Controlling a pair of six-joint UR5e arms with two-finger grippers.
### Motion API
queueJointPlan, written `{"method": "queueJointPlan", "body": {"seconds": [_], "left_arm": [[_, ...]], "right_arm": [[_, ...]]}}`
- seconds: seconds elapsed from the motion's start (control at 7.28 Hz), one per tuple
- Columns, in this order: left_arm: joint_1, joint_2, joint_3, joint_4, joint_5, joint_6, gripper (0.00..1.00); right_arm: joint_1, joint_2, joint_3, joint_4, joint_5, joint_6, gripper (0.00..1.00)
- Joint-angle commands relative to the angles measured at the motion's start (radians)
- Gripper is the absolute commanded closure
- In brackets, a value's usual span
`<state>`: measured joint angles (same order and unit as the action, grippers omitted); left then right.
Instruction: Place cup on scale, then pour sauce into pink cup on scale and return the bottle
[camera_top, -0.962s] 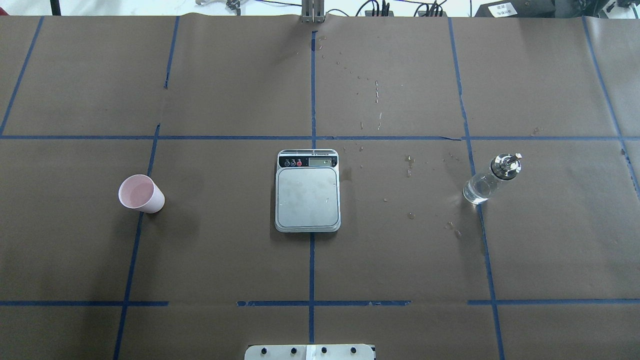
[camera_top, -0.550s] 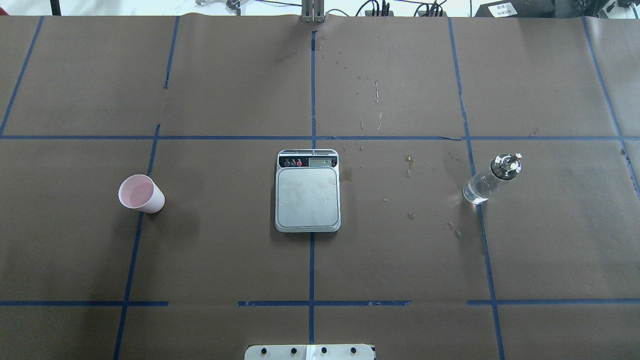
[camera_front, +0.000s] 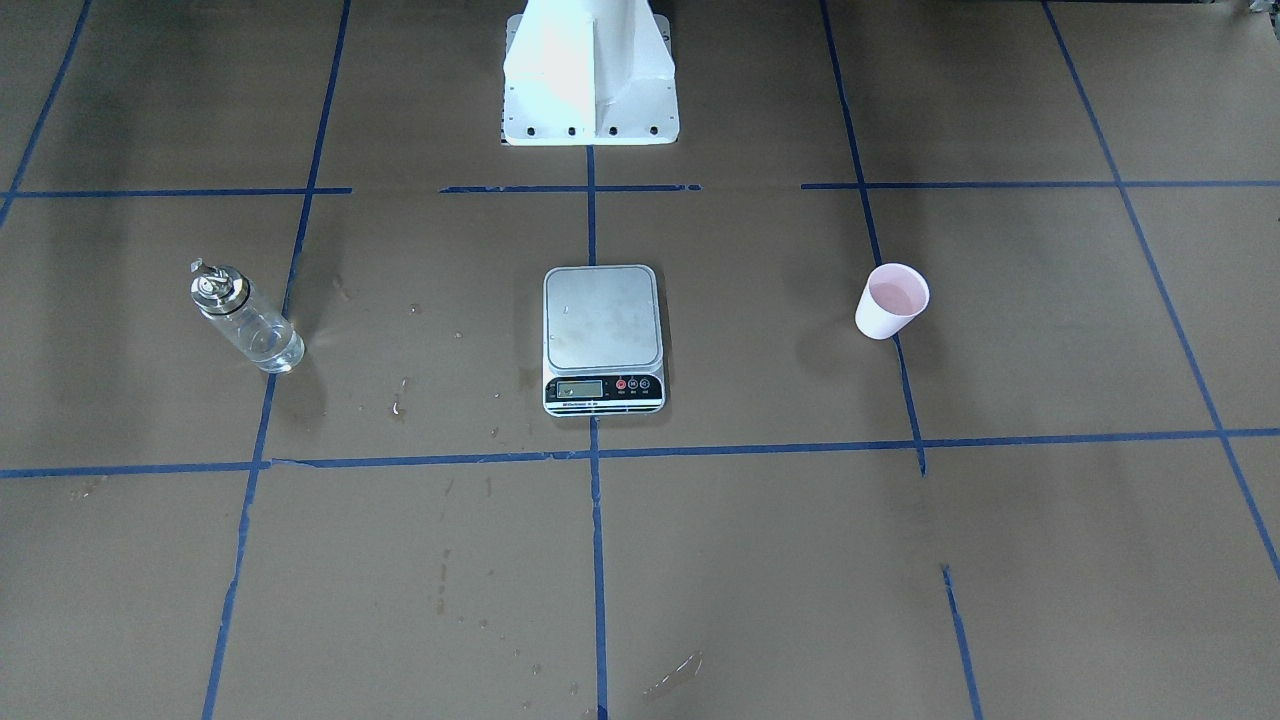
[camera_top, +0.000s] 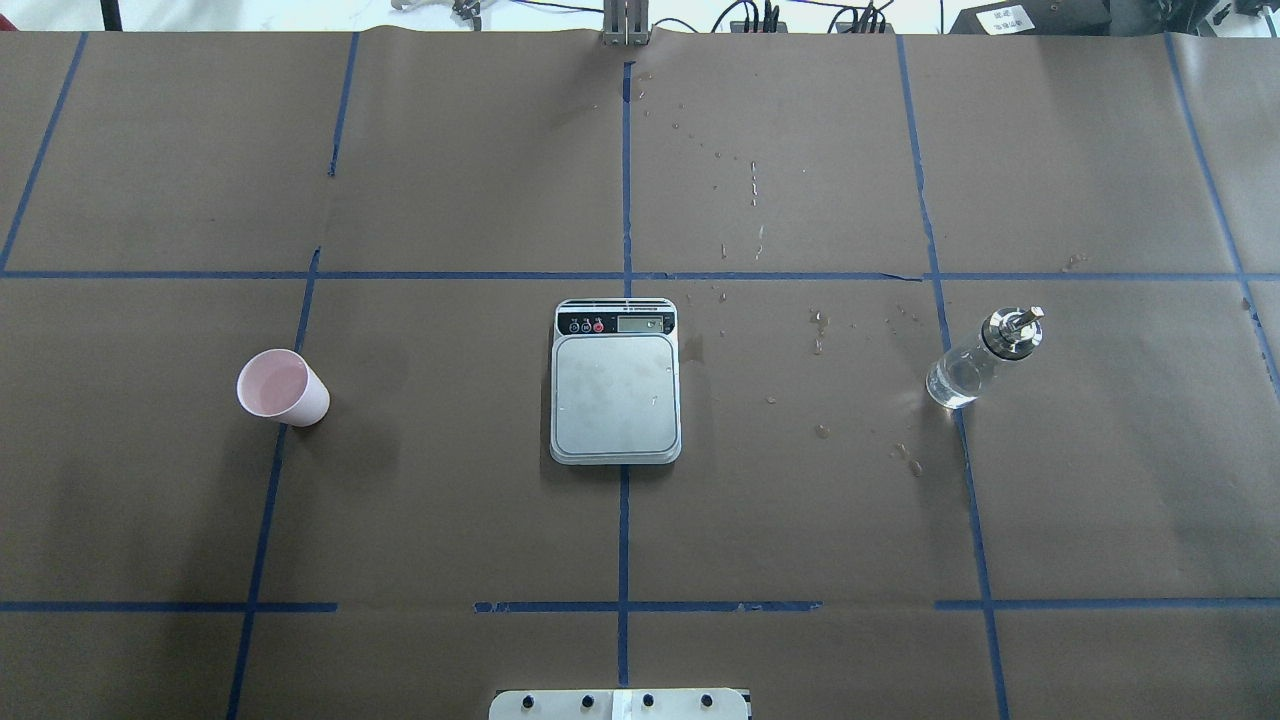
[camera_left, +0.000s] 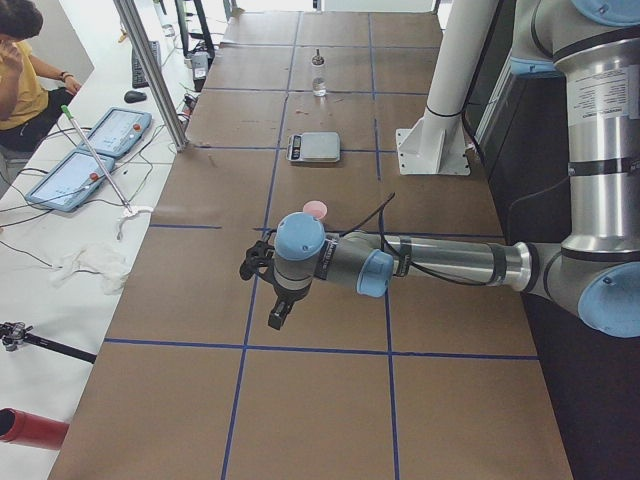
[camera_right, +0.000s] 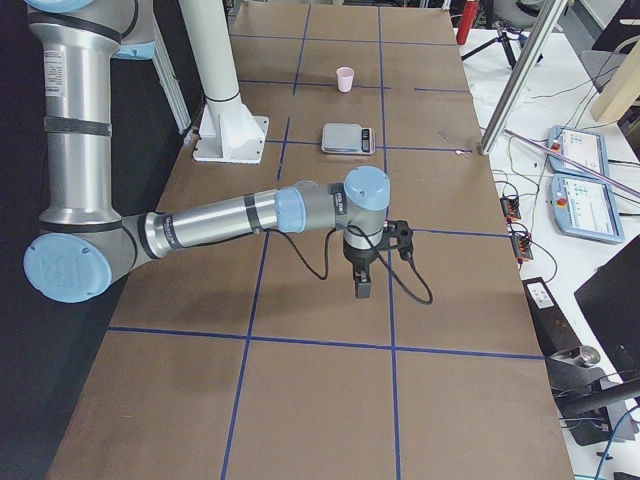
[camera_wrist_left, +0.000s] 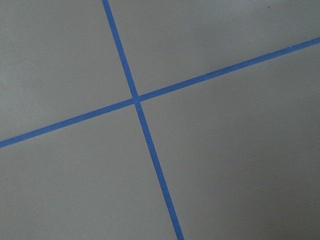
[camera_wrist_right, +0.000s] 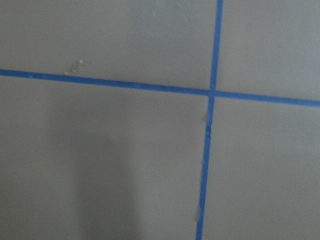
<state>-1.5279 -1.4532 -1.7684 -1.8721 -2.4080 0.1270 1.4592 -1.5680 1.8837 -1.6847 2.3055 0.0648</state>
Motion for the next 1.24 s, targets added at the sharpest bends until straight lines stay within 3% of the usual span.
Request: {"method": "queueJointPlan", "body": {"seconds": [0.0, 0.14, 0.27, 0.55, 0.82, 1.1], "left_arm": [[0.002, -0.085, -0.002, -0.184, -0.028, 0.005, 0.00], [0.005, -0.102, 0.009, -0.335, -0.029, -0.003, 0.00], [0.006, -0.096, 0.021, -0.395, -0.052, -0.019, 0.00], [0.018, -0.096, 0.021, -0.499, -0.129, -0.064, 0.00], [0.166, -0.104, -0.024, -0.541, -0.206, -0.438, 0.00], [0.416, -0.095, -0.175, -0.555, 0.166, -0.771, 0.00]], "right_arm": [[-0.010, 0.059, 0.018, 0.005, 0.008, 0.003, 0.00], [-0.010, 0.056, 0.020, 0.044, 0.008, 0.003, 0.00], [-0.010, 0.045, 0.011, 0.107, 0.011, 0.007, 0.00], [-0.010, 0.023, 0.017, 0.120, 0.080, 0.016, 0.00], [-0.011, 0.010, 0.023, 0.122, 0.081, 0.018, 0.00], [-0.013, 0.006, 0.025, 0.122, 0.081, 0.018, 0.00]]}}
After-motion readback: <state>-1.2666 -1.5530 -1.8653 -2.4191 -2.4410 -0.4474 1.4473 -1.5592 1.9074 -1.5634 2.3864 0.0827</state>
